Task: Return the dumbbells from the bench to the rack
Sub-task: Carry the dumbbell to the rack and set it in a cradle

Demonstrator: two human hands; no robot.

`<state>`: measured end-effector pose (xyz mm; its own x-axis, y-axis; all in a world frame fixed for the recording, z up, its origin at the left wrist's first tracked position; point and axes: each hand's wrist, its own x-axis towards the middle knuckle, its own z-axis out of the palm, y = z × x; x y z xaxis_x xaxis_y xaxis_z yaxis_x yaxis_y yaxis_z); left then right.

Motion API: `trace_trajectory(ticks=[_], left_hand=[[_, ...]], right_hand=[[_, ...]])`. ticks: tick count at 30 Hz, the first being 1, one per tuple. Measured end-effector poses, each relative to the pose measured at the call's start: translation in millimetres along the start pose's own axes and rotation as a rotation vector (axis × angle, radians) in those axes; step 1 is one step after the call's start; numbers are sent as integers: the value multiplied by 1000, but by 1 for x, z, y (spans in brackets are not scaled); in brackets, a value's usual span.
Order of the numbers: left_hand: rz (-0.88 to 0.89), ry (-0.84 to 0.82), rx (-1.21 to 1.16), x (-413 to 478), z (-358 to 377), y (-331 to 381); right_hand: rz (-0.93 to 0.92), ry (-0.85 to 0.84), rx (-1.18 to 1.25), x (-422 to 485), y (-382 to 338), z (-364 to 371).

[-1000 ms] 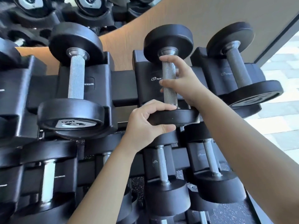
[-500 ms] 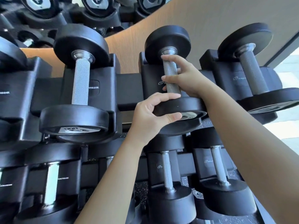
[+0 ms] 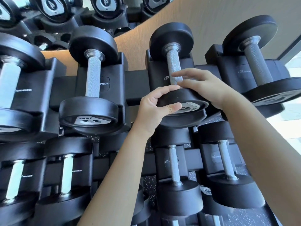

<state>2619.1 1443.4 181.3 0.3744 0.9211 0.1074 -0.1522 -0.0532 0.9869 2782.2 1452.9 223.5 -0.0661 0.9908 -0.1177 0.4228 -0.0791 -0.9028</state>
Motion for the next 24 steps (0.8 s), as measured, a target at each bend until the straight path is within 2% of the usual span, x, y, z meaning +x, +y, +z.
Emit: trace_trajectory(ticks=[6, 9, 15, 18, 21, 24], left_hand=[[9, 16, -39, -2, 3, -3], [11, 34, -12, -3, 3, -4], [62, 39, 177, -4, -1, -3], [92, 49, 241, -5, 0, -4], [52, 80, 160, -6, 1, -6], [-3, 67, 31, -7, 1, -9]], right_hand=[[-111, 136, 165, -39, 14, 3], [-164, 162, 117, -49, 22, 4], [-199, 191, 33, -62, 38, 5], [-150, 227, 139, -63, 47, 11], [-95, 307, 196, -60, 51, 14], [-90, 316, 180, -57, 49, 12]])
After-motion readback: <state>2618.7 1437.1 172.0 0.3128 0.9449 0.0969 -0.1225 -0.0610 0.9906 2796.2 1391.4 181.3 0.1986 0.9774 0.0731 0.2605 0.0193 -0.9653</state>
